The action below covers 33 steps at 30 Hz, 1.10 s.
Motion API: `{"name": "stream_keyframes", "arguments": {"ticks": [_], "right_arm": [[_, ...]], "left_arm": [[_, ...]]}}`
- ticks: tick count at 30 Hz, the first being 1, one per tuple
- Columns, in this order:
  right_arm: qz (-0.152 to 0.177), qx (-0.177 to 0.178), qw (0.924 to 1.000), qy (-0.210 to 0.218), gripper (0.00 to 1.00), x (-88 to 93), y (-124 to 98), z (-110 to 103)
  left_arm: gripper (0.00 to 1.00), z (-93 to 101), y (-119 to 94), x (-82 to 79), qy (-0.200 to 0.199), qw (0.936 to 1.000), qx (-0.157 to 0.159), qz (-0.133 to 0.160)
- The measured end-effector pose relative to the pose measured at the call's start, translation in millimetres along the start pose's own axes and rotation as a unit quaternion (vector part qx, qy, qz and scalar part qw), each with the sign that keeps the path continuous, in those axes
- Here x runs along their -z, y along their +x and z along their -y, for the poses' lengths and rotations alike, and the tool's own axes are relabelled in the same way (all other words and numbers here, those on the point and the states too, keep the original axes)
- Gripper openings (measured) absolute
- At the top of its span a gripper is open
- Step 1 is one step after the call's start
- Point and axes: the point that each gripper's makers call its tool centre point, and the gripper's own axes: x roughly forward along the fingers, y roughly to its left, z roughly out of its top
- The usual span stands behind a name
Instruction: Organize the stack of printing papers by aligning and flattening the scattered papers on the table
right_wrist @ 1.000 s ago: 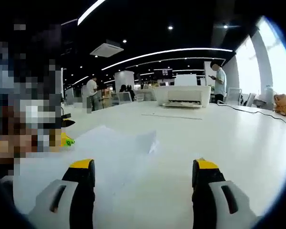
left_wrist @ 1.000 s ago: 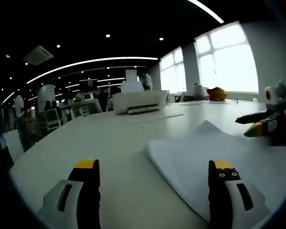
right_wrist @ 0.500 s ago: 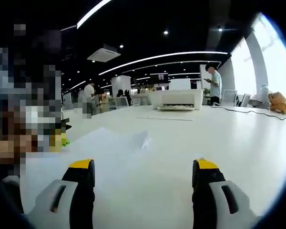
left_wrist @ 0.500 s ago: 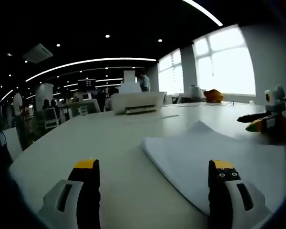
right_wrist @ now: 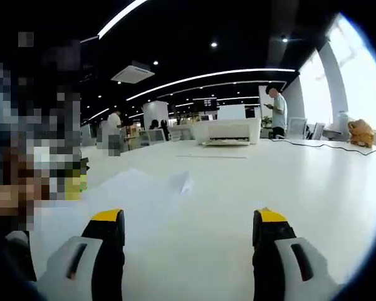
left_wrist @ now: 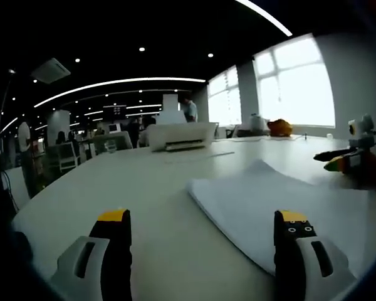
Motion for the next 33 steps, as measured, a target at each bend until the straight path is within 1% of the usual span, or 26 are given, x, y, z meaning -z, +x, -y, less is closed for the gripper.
{"name": "stream_keyframes", "arguments": {"ticks": [4,6,9,12,14,15,17,24,33], "right_arm": [[0.006,0.004,0.9999,0.008,0.79,-0.3,-8.9,3.2],[0.007,0.006,0.9999,0.013,0.79,0.3,-13.6,5.5],[0.005,0.009,0.9998,0.015,0.80,1.6,-19.1,6.9],[-0.013,0.003,0.9999,0.006,0.83,7.7,-25.0,6.9],[-0.017,0.002,0.9998,0.006,0.84,9.8,-31.8,9.1],[-0.016,0.003,0.9998,0.007,0.84,9.8,-35.2,10.5],[-0.009,0.009,0.9999,0.012,0.84,8.5,-42.2,14.0],[0.000,0.018,0.9997,0.017,0.84,8.3,-57.4,18.5],[0.006,0.015,0.9995,0.029,0.84,8.3,-67.3,17.8]], "left_arm": [[0.97,3.5,-5.3,1.4,0.007,1.0000,0.004,-0.001],[0.97,6.3,-10.2,2.3,0.005,0.9999,0.009,-0.002],[0.97,6.9,-19.1,0.7,-0.003,0.9999,0.012,0.003],[0.97,6.3,-26.6,-1.1,-0.008,0.9998,0.016,0.011],[0.97,5.9,-30.8,-0.8,-0.010,0.9997,0.018,0.011],[0.97,6.2,-33.3,0.1,-0.007,0.9998,0.016,0.010],[0.97,4.1,-38.0,1.8,0.013,0.9999,0.008,0.007],[0.97,2.8,-52.5,0.0,0.009,0.9998,0.003,0.017],[0.97,1.1,-58.8,-0.4,-0.009,0.9997,0.009,0.021]]}}
